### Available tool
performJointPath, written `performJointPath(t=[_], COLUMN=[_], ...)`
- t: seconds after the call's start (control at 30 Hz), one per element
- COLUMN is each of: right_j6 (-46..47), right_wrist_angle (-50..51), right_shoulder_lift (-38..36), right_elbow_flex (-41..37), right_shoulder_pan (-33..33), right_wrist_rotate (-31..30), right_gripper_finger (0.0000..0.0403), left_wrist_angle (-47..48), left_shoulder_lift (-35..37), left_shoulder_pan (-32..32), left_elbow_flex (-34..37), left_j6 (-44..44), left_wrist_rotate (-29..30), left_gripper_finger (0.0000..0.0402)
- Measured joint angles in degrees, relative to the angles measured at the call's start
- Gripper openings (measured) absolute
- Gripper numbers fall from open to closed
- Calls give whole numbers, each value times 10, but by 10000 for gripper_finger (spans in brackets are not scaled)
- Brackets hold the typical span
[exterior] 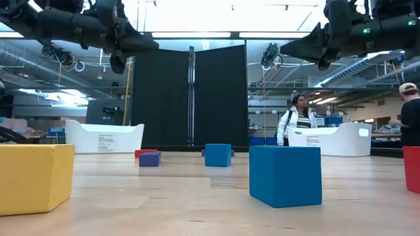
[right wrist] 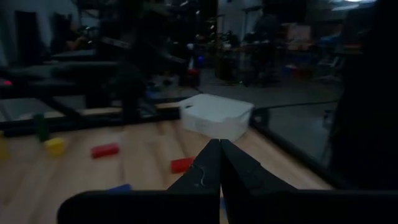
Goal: Sort blocks by size
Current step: Put the large violet block into the left white bin
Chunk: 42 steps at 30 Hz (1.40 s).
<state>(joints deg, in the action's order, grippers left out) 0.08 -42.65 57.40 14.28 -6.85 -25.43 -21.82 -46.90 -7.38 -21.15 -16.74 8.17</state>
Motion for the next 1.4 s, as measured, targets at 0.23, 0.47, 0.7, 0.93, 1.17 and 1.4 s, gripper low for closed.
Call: performJointPath(t=[0.23, 0.47, 0.7, 0.93, 1.17, 1.4], right_j6=[14, -1, -1, -5, -1, -35], right_wrist_angle=[-1, -1, 1, -1, -1, -4], right_shoulder_lift=[80, 153, 185, 184, 184, 181], right_elbow_flex=[51, 92, 102, 102, 102, 102], right_shoulder_pan=[-41, -34, -16, -16, -27, -66], right_wrist_rotate=[-36, -50, -50, -50, -24, -23], right_gripper_finger=[10, 10, 17, 14, 19, 8], left_wrist_angle=[7, 29, 41, -3, -27, -26], left_shoulder_lift=[-24, -43, -57, -56, -56, -52], left_shoulder_pan=[0, 0, 0, 0, 20, 58], left_elbow_flex=[-1, -1, 0, 0, 0, 0], left_j6=[-15, -37, -78, -78, -33, -18], left_wrist_rotate=[24, 54, 70, 25, 72, 99], left_gripper_finger=[11, 11, 11, 11, 8, 6])
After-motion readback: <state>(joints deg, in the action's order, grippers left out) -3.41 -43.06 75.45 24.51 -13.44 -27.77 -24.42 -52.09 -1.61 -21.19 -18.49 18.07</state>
